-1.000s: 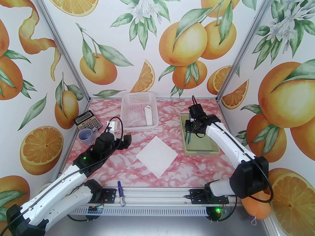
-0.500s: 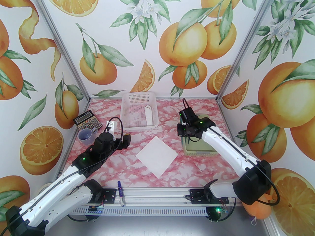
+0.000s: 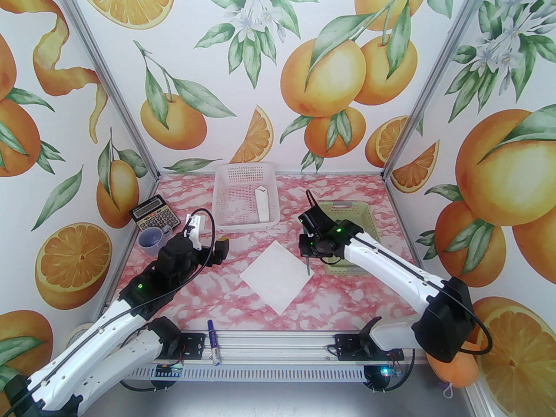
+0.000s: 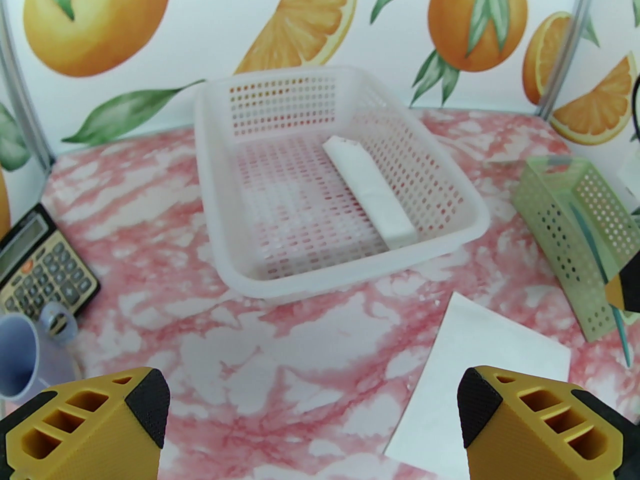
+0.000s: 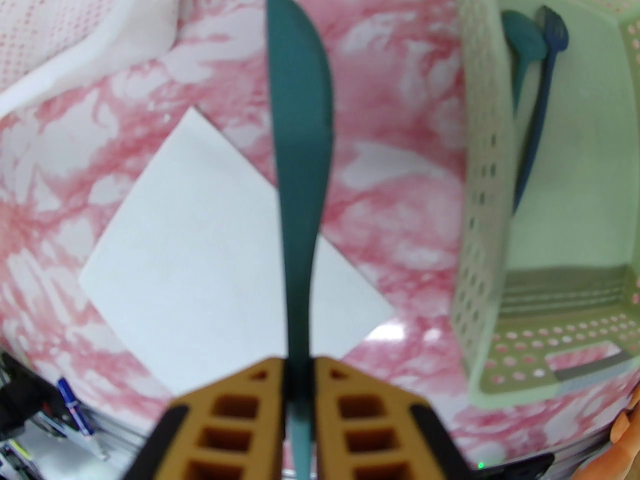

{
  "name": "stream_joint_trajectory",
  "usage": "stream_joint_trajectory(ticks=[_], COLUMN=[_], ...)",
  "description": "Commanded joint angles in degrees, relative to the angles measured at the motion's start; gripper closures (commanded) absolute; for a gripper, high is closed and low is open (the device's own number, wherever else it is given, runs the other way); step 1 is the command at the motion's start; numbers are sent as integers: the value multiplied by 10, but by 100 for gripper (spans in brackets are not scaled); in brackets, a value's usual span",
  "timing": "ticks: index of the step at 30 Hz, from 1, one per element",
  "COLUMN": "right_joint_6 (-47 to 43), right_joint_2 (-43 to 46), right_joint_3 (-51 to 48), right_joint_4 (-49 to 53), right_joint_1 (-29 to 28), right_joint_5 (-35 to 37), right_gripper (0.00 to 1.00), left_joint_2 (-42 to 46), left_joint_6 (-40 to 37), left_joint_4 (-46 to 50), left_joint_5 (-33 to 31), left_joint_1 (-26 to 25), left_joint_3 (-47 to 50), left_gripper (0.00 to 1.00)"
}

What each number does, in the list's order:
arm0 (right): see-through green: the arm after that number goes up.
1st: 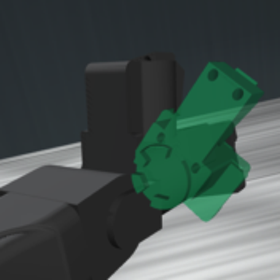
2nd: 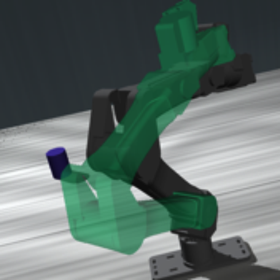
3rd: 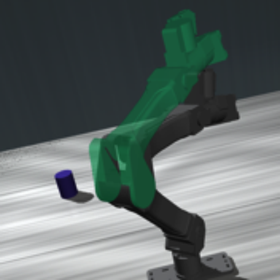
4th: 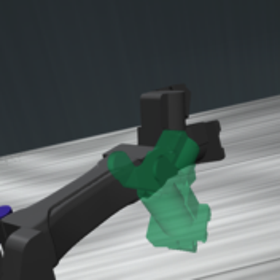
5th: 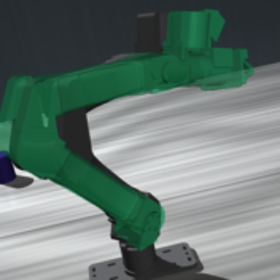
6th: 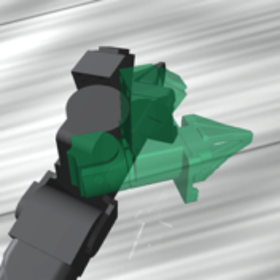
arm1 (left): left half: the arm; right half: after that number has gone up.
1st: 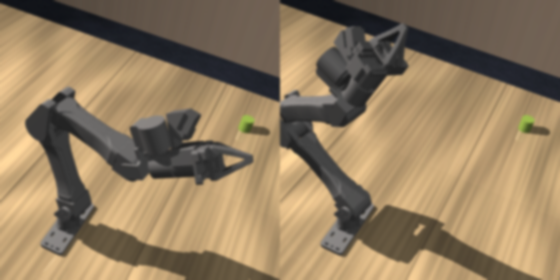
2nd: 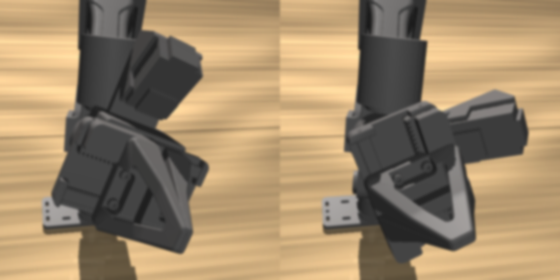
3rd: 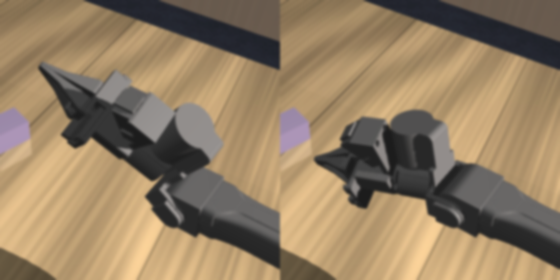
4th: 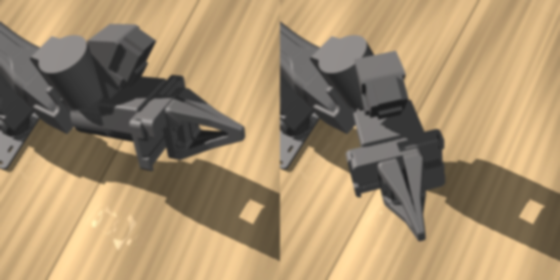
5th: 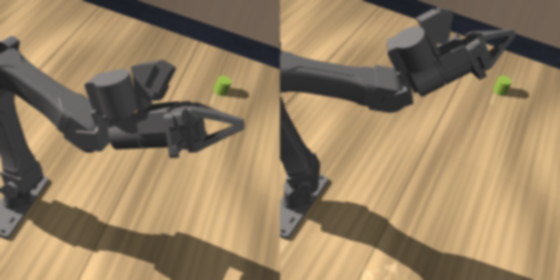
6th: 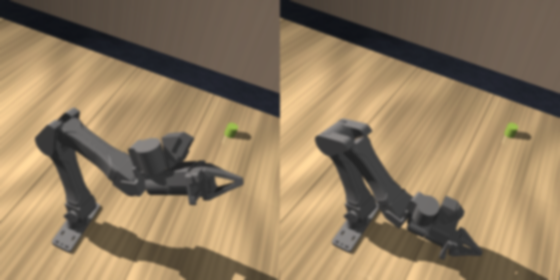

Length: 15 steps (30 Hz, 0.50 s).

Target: Place the utensils on the paper napkin and roll it up

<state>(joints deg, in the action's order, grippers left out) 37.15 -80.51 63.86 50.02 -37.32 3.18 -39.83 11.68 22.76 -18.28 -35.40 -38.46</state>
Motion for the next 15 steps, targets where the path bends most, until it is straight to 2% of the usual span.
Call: stream_joint_trajectory(ticks=[1, 5, 8, 12, 15], right_joint_6=[29, 42, 54, 67, 72], right_joint_2=[-15, -32, -49, -73, -90], right_joint_3=[-9, -13, -20, -25, -24], right_joint_4=[-28, -45, -66, -91, -101], right_joint_1=[-20, -42, -56, -75, -85], right_joint_5=[-10, -10, -15, -23, -24], right_gripper=[85, 84, 85, 84, 85], left_joint_2=[19, 38, 56, 80, 86], left_joint_6=[-61, -127, -205, -268, -278], left_joint_4=[-2, -17, -43, -87, -105], left_joint_5=[43, 96, 173, 247, 251], left_joint_1=[2, 2, 2, 2, 2], left_joint_3=[-21, -17, 1, 39, 59], left_gripper=[0, 0, 0, 0, 0])
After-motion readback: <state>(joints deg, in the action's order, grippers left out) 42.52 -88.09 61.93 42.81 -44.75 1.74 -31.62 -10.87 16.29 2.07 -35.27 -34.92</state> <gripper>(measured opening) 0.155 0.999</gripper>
